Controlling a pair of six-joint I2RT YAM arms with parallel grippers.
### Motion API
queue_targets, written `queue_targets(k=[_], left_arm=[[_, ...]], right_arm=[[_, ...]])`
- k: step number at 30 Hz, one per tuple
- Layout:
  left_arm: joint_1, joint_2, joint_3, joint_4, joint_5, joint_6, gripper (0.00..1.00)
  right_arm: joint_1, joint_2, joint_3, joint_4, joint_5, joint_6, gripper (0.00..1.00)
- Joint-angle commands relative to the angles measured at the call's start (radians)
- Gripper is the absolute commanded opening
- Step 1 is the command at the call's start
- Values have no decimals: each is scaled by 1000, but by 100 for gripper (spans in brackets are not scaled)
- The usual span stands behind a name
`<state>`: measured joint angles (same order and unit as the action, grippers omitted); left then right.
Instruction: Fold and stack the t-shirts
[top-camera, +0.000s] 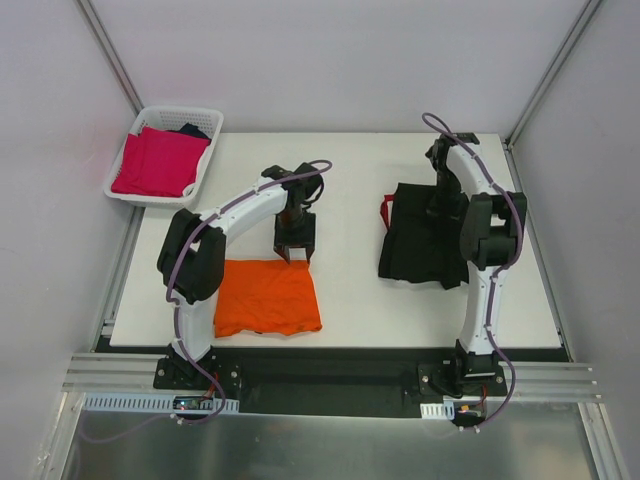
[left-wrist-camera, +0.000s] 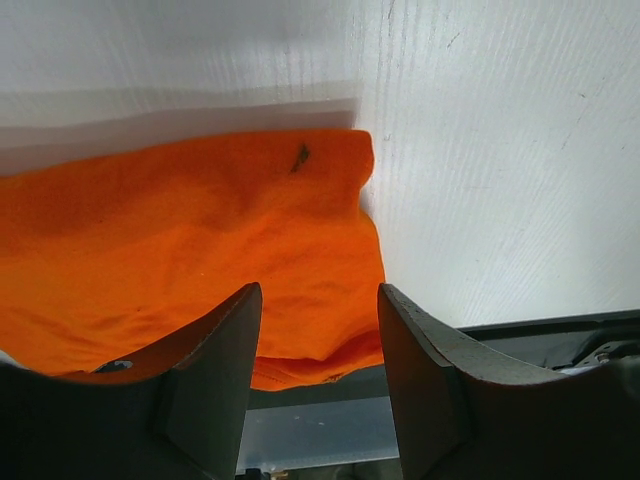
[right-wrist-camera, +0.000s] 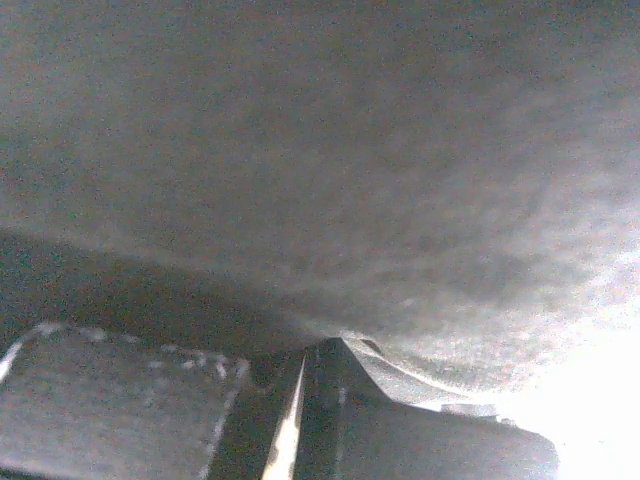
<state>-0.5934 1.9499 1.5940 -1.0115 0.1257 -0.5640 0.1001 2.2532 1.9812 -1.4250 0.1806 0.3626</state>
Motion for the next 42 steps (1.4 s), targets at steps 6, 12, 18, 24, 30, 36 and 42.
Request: queue_targets(k=[6, 12, 18, 24, 30, 36, 42], left_arm=[[17, -46, 3, -25, -8, 4, 50], [17, -62, 11, -22, -26, -19, 54], [15, -114, 1, -19, -79, -56, 56], [15, -259, -6, -25, -228, -112, 60], [15, -376, -107, -65, -281, -207, 63], [17, -442, -296, -170, -331, -329, 61], [84, -624, -523, -90, -307, -361, 65]], right_arm=[[49, 50, -4, 328, -105, 58, 1], [50, -118, -210, 442, -60, 9, 31], [56, -364, -451, 624, -26, -54, 88], [125, -638, -611, 709, -87, -140, 90], [266, -699, -699, 681, -223, -180, 86], [404, -663, -798, 731, -436, -202, 80], [435, -639, -878, 849, -647, -217, 88]])
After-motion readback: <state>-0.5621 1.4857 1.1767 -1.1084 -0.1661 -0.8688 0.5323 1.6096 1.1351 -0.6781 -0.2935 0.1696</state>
